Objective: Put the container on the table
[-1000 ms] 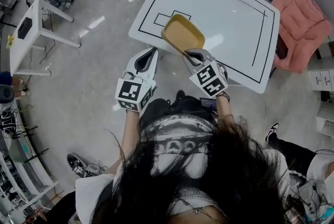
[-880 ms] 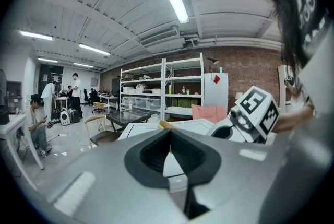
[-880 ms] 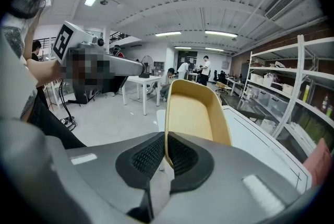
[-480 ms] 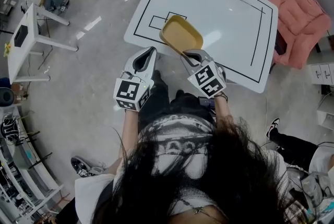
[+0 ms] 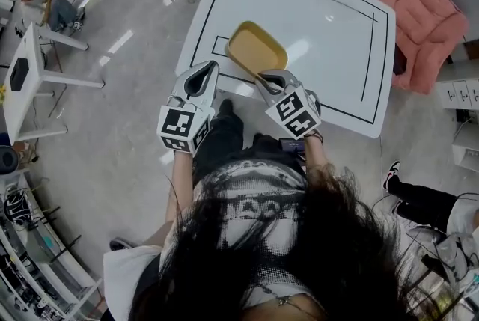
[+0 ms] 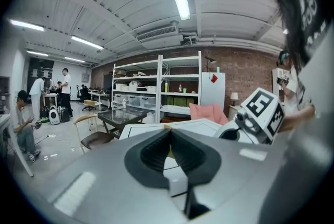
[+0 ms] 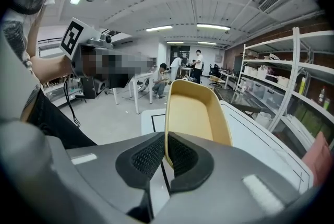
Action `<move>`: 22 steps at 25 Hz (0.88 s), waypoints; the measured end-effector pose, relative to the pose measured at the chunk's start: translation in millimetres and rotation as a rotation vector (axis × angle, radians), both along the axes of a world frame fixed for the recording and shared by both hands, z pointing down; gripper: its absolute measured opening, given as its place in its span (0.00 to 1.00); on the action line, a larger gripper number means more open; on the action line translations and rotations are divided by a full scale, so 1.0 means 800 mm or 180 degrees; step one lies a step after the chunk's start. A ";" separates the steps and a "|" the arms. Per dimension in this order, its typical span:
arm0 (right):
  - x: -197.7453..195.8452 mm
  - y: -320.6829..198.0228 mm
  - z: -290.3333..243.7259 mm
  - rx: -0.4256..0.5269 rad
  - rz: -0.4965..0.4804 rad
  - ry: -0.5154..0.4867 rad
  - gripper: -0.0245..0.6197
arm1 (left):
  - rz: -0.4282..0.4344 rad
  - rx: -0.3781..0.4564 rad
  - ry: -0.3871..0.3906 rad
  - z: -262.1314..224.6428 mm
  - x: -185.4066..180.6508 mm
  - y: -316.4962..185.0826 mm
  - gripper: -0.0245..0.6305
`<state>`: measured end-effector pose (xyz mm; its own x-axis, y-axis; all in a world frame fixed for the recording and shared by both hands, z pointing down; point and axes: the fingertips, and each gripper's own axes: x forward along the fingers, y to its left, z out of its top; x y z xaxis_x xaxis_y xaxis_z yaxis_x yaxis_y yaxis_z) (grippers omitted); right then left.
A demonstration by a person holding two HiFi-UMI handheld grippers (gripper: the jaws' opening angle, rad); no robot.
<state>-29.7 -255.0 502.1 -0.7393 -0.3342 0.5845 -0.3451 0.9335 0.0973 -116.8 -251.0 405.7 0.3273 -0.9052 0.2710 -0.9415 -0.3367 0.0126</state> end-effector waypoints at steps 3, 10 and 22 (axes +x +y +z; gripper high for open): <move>-0.021 -0.024 0.004 -0.0049 0.0074 0.0053 0.07 | 0.0144 0.0030 0.0021 -0.006 -0.018 -0.033 0.04; -0.073 -0.087 0.007 -0.0061 0.0215 0.0200 0.07 | 0.0366 0.0051 0.0045 -0.014 -0.071 -0.091 0.04; -0.142 -0.242 0.033 0.0167 0.0418 0.0742 0.07 | 0.0692 -0.0017 0.0065 -0.006 -0.150 -0.159 0.04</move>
<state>-143.0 -448.6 528.4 -0.5350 -0.4527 0.7133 -0.4255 0.8738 0.2354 -236.9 -378.0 401.1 0.5201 -0.8113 0.2669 -0.8463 -0.5316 0.0333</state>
